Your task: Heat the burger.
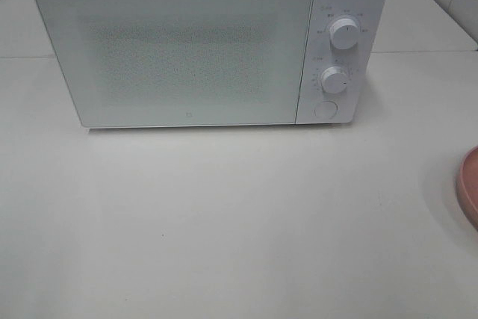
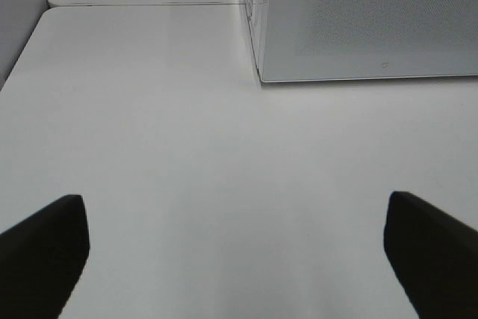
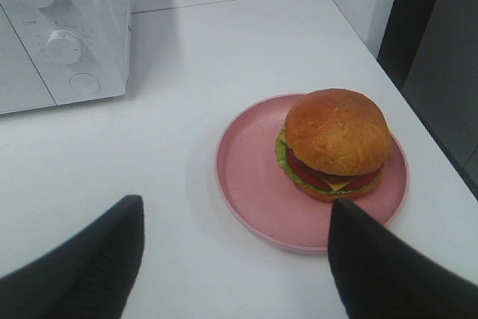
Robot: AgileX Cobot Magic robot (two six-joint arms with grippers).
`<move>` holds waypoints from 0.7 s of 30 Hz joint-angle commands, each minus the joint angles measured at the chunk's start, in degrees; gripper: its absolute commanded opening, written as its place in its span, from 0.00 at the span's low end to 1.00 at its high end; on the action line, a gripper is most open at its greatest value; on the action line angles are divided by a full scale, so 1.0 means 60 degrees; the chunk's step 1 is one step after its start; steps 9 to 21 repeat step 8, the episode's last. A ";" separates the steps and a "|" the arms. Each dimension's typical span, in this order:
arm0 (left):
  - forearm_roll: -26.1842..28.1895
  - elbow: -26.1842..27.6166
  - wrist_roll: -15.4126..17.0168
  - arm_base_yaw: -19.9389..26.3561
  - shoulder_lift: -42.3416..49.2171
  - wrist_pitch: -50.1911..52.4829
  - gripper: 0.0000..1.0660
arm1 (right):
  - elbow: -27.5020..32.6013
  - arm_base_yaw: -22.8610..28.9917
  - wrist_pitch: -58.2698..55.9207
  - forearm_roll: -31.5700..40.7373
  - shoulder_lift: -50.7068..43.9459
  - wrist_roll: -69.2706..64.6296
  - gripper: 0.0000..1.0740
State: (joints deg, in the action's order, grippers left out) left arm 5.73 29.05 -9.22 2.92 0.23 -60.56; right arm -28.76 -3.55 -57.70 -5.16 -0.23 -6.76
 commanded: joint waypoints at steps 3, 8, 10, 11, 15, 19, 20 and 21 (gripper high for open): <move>0.0048 -0.0010 0.0019 0.0029 0.0258 0.0105 0.98 | -0.0010 -0.0029 0.0067 -0.0019 -0.0286 0.0105 0.62; 0.0048 -0.0010 0.0019 0.0029 0.0258 0.0105 0.98 | -0.0010 -0.0029 0.0067 -0.0019 -0.0286 0.0105 0.62; 0.0048 -0.0010 0.0019 0.0029 0.0258 0.0105 0.98 | -0.0010 -0.0029 0.0067 -0.0019 -0.0286 0.0105 0.62; 0.0048 -0.0010 0.0019 0.0029 0.0258 0.0105 0.98 | -0.0010 -0.0029 0.0067 -0.0019 -0.0286 0.0105 0.62; 0.0048 -0.0010 0.0019 0.0029 0.0258 0.0105 0.98 | -0.0010 -0.0029 0.0067 -0.0019 -0.0286 0.0105 0.62; 0.0048 -0.0010 0.0019 0.0029 0.0258 0.0105 0.98 | -0.0010 -0.0029 0.0067 -0.0019 -0.0286 0.0105 0.62; 0.0048 -0.0010 0.0019 0.0029 0.0258 0.0105 0.98 | -0.0010 -0.0029 0.0067 -0.0019 -0.0286 0.0105 0.62; 0.0048 -0.0010 0.0019 0.0029 0.0258 0.0105 0.98 | -0.0010 -0.0029 0.0067 -0.0019 -0.0286 0.0105 0.62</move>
